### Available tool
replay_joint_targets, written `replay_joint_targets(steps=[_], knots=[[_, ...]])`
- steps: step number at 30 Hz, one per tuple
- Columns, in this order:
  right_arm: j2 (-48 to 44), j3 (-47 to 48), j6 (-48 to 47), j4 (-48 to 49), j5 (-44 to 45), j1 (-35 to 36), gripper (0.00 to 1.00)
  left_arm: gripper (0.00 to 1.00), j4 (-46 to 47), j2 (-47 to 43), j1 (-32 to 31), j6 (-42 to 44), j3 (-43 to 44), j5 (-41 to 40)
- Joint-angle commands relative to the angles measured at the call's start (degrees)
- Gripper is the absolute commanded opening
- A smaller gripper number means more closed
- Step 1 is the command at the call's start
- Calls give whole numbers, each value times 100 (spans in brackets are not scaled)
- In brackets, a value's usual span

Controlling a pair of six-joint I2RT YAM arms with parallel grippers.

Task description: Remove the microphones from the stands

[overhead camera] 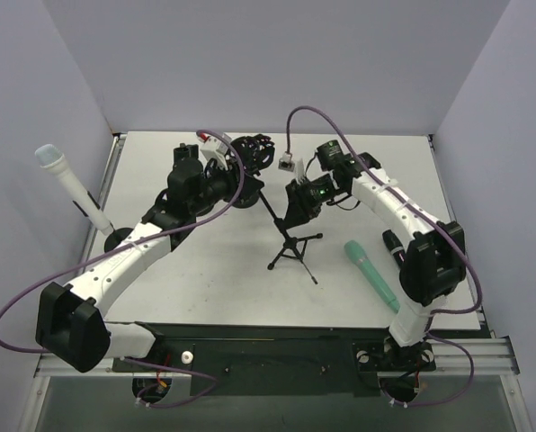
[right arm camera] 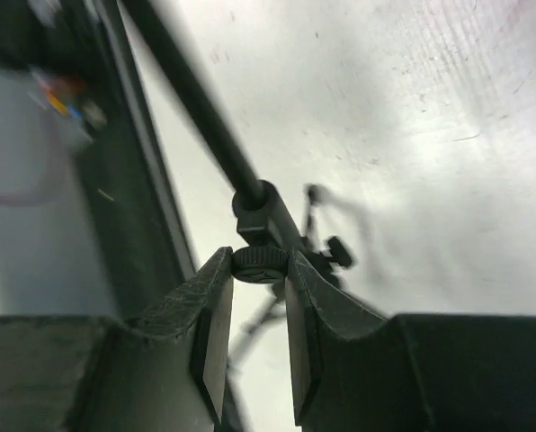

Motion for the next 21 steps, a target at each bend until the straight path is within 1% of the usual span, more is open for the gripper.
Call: replay_joint_targets(steps=[1,2,3,4,5,7,8,9,10,11,12,13,14,15,16,17,18,19,20,21], knots=[[-1034,-515,-4493,-1251,1391,532,0,0,353,-196,69,109,-37,213],[-1141,-787,-4714,-820,1619,602,0,0,353,-187,69,109,-29,239],[-1298,-1007,-5073,-642,1708,638,0,0,345,-187,69,118,-20,266],[-1387,-1105,-5355,-179,1918,716,0,0,345,-187,69,118,-20,275],[-1588,-1376,-5480,165,2016,752,0,0,327,-196,69,118,-20,284],[-1956,-1955,-5692,1324,2218,866,0,0,327,-179,69,118,-20,310],[-2064,-2185,-5823,2147,2271,893,0,0,336,-170,69,109,-11,319],[-2291,-2587,-5920,2529,2298,971,0,0,336,-170,69,92,-20,328],[-2406,-2791,-6269,3316,2463,1015,0,0,353,-152,69,83,-20,328],[-2573,-3246,-6455,3602,2535,1129,0,0,362,-143,69,83,-2,345],[-2740,-3459,-6796,4571,2605,1156,0,0,380,-117,69,74,-2,345],[-2811,-3914,-6956,4946,2562,1209,0,0,397,-108,69,57,15,371],[-2881,-4101,-7288,5672,2518,1227,0,0,423,-91,69,39,7,372],[-2917,-4494,-7422,6340,2439,1253,0,0,441,-73,69,30,24,398],[-2969,-4812,-7545,6608,2404,1262,0,0,467,-64,69,21,24,415],[-2996,-4937,-7573,7046,2386,1271,3,0,485,-47,69,4,42,433],[-3083,-5138,-7599,7163,2386,1271,15,0,511,-29,69,-5,50,433],[-3136,-5192,-7652,7086,2455,1262,21,0,512,-29,69,-5,85,433],[-3302,-5228,-7678,6911,2508,1271,38,0,529,-29,69,-5,112,451],[-3391,-5210,-7670,6449,2631,1253,42,0,538,-20,69,4,129,442]])
